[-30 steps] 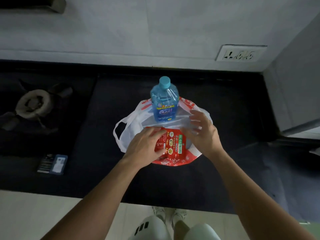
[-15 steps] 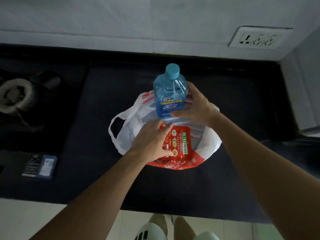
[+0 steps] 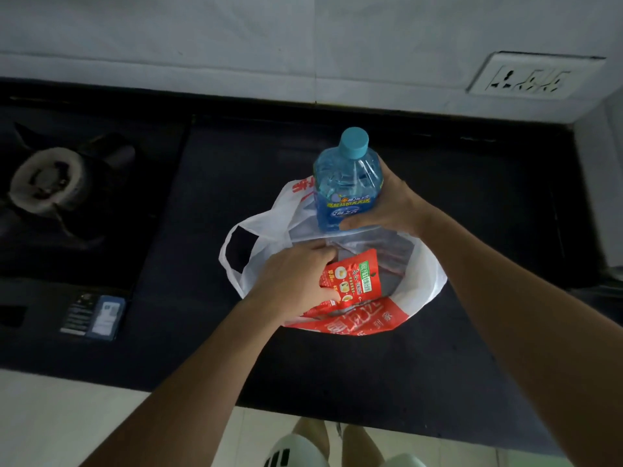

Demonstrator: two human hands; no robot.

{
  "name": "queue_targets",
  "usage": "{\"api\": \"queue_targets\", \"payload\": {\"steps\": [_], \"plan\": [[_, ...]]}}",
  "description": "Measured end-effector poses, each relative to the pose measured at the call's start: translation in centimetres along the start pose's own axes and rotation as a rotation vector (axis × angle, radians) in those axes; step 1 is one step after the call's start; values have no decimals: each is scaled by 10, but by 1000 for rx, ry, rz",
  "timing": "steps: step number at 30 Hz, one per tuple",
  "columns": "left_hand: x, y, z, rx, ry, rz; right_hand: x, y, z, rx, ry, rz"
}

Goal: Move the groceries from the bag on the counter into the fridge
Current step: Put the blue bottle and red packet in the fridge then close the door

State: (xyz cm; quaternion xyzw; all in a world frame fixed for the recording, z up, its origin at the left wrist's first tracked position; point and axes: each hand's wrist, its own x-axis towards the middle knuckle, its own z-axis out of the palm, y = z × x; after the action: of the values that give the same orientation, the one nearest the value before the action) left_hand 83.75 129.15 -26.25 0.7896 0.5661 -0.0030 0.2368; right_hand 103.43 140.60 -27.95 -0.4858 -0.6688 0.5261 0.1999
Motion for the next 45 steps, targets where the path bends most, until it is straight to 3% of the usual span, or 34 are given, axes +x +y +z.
{"api": "queue_targets", "payload": {"steps": [4,6,12,19,31,37,45], "plan": [[-20,-1,-14,-149,-41,-96,-3,-1,7,1,78,-26],[-33,-1,-21,-386,-23,-161,-6,-2,10,18,129,-32],[-74,2,-40,-1134,279,-409,-21,-8,27,129,248,-45],[-97,4,-59,-1488,478,-576,-68,-36,29,400,413,-101],[-108,58,-85,-1505,364,-529,-186,-85,12,508,561,-142],[-115,86,-89,-1488,387,-474,-225,-100,3,547,704,-145],[-121,98,-93,-1436,416,-405,-246,-99,5,536,744,-109]]}}
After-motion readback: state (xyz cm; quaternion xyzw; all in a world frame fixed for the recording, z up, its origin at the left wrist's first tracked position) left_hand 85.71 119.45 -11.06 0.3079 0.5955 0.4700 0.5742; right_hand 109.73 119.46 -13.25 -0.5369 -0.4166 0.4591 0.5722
